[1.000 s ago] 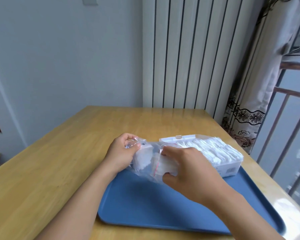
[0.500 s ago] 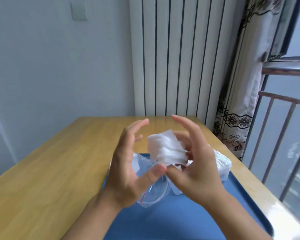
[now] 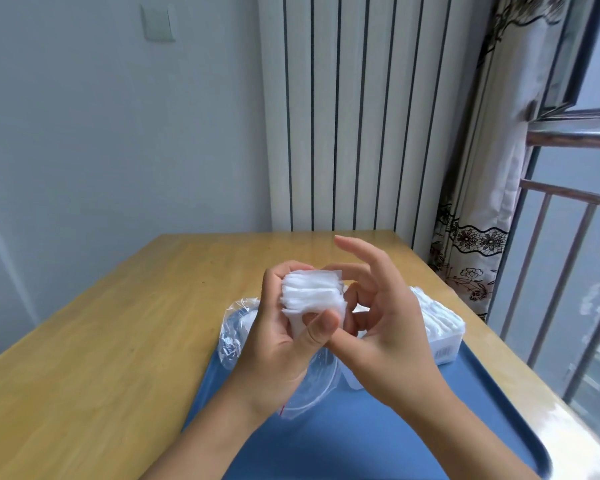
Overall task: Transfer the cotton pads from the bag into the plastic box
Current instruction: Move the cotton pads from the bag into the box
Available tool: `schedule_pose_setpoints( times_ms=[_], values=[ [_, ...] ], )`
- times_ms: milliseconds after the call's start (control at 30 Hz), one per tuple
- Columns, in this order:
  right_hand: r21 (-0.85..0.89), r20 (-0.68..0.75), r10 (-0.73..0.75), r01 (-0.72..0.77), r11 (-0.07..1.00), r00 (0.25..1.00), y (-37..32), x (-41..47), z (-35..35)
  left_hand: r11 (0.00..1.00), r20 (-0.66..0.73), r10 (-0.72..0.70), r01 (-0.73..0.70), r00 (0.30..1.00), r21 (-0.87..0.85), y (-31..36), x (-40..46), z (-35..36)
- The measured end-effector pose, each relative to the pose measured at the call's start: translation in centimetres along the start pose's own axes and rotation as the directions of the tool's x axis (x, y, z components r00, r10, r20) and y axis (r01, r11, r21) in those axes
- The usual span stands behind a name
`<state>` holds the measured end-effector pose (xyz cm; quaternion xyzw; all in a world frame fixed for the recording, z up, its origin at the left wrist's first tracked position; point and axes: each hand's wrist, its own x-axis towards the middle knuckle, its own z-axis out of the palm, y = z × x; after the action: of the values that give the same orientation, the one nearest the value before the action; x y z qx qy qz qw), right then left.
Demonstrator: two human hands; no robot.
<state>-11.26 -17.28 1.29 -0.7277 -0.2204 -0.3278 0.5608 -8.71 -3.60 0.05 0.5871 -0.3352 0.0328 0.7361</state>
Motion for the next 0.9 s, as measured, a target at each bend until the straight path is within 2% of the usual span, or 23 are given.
schedule_pose_setpoints(
  times_ms=[200, 433, 633, 733, 900],
  values=[
    [-0.044, 0.09, 0.004, 0.0, 0.999, 0.996, 0.2, -0.2, 0.4, 0.988, -0.031, -0.094, 0.089, 0.995, -0.124, 0.3, 0.2, -0.3],
    [-0.296, 0.098, -0.03, 0.058, 0.953, 0.995, 0.6, -0.7, 0.5, 0.986, -0.039, -0.133, 0.129, 0.99, -0.102, 0.3, 0.3, -0.3],
    [-0.154, 0.212, 0.051, -0.019, 0.988, 0.976, 1.0, -1.4, 1.1, 0.961, 0.013, -0.194, 0.193, 0.981, -0.199, 0.8, 0.2, 0.1],
    [-0.199, 0.211, 0.064, -0.021, 0.98, 0.975, 1.4, -1.5, 1.3, 0.944, 0.002, -0.22, 0.214, 0.975, -0.252, 0.7, 0.1, 0.4],
    [-0.241, 0.192, 0.087, -0.039, 0.97, 0.978, 0.7, -1.7, 1.6, 0.935, -0.032, -0.281, 0.266, 0.959, -0.233, 0.9, 0.1, 0.8]
  ],
)
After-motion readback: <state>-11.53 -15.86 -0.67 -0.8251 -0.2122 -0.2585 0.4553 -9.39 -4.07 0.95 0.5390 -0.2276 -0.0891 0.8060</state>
